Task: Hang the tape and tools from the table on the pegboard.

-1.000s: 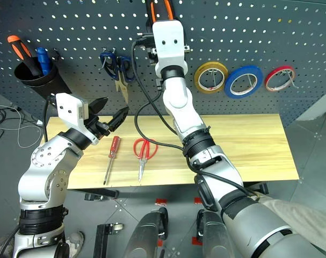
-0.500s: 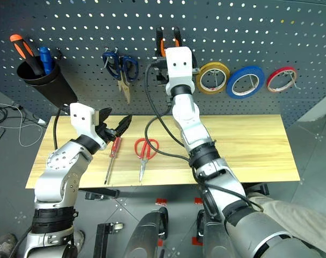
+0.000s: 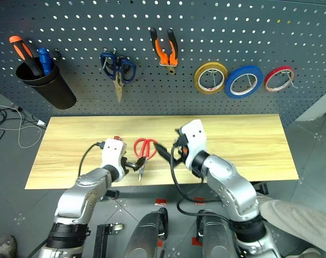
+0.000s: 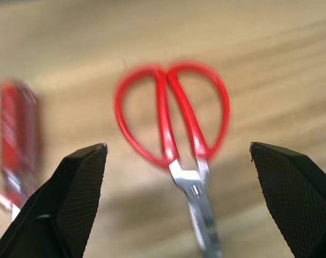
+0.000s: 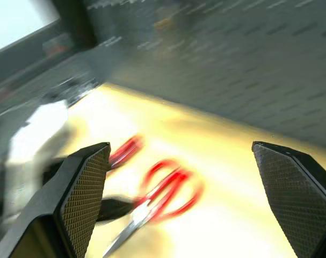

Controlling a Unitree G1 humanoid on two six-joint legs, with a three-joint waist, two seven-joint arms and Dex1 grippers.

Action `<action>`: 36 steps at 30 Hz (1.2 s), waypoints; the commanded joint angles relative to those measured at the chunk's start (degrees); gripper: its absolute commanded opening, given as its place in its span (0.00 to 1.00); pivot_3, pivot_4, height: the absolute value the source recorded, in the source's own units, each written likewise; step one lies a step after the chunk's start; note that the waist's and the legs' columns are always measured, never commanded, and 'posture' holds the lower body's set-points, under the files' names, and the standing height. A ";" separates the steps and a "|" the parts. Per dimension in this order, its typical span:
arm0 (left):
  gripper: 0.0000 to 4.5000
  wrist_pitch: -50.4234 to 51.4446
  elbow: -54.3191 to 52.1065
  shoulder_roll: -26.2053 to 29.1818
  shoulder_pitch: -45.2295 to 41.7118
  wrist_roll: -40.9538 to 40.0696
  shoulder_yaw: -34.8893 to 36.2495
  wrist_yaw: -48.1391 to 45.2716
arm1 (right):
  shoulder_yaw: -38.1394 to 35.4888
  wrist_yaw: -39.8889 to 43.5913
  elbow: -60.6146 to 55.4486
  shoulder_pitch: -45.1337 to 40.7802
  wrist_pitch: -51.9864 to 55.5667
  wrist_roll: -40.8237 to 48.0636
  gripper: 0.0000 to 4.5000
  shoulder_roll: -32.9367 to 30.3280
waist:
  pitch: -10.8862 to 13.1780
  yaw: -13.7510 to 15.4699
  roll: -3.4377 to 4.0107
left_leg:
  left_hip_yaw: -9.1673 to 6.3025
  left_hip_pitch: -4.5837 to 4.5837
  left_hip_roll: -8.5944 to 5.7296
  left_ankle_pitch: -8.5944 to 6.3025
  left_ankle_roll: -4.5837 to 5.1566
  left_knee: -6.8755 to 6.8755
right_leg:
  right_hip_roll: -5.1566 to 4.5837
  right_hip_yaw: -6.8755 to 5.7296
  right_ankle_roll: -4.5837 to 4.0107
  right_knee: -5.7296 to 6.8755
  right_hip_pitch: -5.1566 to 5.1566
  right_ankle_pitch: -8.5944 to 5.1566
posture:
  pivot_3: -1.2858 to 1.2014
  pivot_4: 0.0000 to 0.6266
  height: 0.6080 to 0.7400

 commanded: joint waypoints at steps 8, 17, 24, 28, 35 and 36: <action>1.00 4.64 10.82 -3.71 -4.59 3.32 -3.89 1.82 | -0.82 6.48 -6.42 -0.31 5.16 6.18 1.00 -6.42 | 0.01 -0.20 -0.04 | -0.02 -0.01 -0.07 0.00 0.01 0.07 | -0.02 -0.02 0.01 0.07 0.02 0.00 | 0.50 0.55 1.00; 0.53 9.94 12.25 -5.54 -4.82 2.76 -1.50 2.46 | -7.32 9.93 -6.14 -1.54 11.94 15.34 1.00 -10.04 | -0.05 -0.44 -0.02 | -0.03 0.01 -0.08 -0.01 0.01 0.14 | -0.04 -0.02 0.01 0.08 0.08 0.00 | 0.50 0.53 1.00; 0.11 9.16 14.60 -3.87 -6.93 4.10 -1.21 0.57 | -7.14 13.61 -6.13 -1.42 12.49 17.33 1.00 -15.47 | -0.17 -0.45 0.00 | -0.05 0.01 -0.10 -0.01 0.02 0.15 | -0.04 -0.04 0.01 0.08 0.09 0.00 | 0.50 0.50 1.00; 0.07 3.27 11.56 -3.15 -5.94 4.19 -0.10 -0.44 | -4.47 14.18 -7.57 -1.17 7.96 12.43 1.00 -18.32 | -0.19 -0.51 0.02 | -0.05 0.02 -0.09 -0.01 0.02 0.15 | -0.03 -0.05 0.02 0.10 0.09 0.00 | 0.50 0.49 1.00; 0.07 -9.63 -2.48 0.92 4.79 6.68 -1.02 -2.29 | -2.22 10.93 -11.50 0.37 0.04 3.94 1.00 -20.90 | -0.19 -1.13 -0.05 | 0.05 -0.05 -0.03 0.08 -0.16 0.05 | -0.02 -0.01 0.05 -0.06 0.01 0.01 | 0.50 0.48 1.00; 0.07 -13.76 -4.75 1.90 6.79 7.80 -1.30 -2.42 | -2.46 9.97 -12.35 0.38 -0.55 2.86 1.00 -20.84 | -0.19 -1.12 -0.05 | 0.04 -0.05 -0.02 0.10 -0.20 0.02 | -0.02 -0.02 0.05 -0.09 -0.01 0.00 | 0.50 0.48 1.00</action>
